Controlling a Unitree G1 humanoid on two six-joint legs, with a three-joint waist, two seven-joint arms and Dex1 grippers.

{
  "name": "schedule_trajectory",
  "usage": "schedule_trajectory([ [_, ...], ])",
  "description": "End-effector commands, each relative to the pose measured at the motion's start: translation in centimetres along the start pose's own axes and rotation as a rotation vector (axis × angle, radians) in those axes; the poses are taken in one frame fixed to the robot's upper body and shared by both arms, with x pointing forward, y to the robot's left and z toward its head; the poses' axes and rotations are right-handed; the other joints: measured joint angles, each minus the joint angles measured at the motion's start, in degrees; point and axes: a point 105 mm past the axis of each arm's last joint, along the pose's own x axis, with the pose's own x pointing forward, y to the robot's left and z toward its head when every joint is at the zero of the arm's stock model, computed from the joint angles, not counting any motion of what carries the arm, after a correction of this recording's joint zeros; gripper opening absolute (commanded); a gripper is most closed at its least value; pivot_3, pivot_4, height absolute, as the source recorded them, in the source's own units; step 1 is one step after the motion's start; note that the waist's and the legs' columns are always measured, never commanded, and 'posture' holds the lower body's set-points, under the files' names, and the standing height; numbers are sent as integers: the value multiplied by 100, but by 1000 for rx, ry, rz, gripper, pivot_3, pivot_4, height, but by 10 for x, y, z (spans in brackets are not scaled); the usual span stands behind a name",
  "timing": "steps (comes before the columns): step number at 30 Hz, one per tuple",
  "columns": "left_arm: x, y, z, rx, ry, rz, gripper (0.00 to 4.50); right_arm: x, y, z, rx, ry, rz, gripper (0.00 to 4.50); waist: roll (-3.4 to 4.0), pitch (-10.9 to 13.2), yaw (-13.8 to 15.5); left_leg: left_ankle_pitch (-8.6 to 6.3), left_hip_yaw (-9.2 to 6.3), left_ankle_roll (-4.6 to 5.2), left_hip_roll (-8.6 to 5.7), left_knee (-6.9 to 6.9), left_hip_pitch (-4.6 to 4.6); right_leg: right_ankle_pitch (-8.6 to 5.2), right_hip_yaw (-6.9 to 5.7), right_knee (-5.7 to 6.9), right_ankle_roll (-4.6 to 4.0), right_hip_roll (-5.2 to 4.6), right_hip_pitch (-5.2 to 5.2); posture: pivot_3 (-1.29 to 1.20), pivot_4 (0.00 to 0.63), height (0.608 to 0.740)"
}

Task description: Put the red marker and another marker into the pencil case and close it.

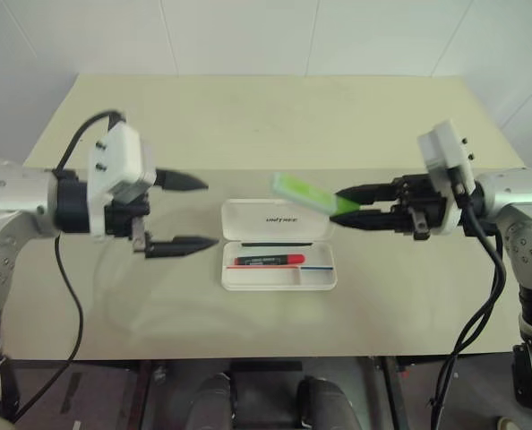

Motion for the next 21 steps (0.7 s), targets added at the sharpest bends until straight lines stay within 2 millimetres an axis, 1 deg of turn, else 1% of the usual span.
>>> schedule_trajectory([
  [1, 1, -11, -13, 0, 62, -33, 4500, 20, 10, -13, -48, 57, 71, 1099, 0, 0, -3, 0, 4, 0, 0, 0, 0, 0, 5, 2, 0, 0, -6, 0, 150, 740],
  [4, 2, -12, -30, -13, 143, -20, 4500, 39, 9, -35, -69, 129, 103, 1099, -1, 0, -4, 1, 10, -1, 1, 1, -1, 0, 11, 13, -1, 0, -18, 0, 150, 740],
  [9, 3, -16, -29, -11, 139, -23, 4500, 58, 6, -60, -89, 179, 118, 1099, -2, 0, 6, 0, 23, -1, 0, 1, -4, 0, 23, 15, -1, 0, -28, 0, 150, 740],
  [13, 3, -19, -27, -10, 143, -25, 4500, 68, 6, -71, -92, 189, 139, 1099, -2, -1, -2, 1, 26, -1, 2, 2, -3, 0, 26, 36, -1, 1, -32, 0, 150, 740],
  [21, 1, -20, -29, -18, 156, -1, 4500, 83, 5, -89, -113, 213, 161, 1099, -3, -1, -10, 0, 28, -1, 3, -1, -3, 0, 29, 39, -1, 2, -33, 0, 150, 740],
])
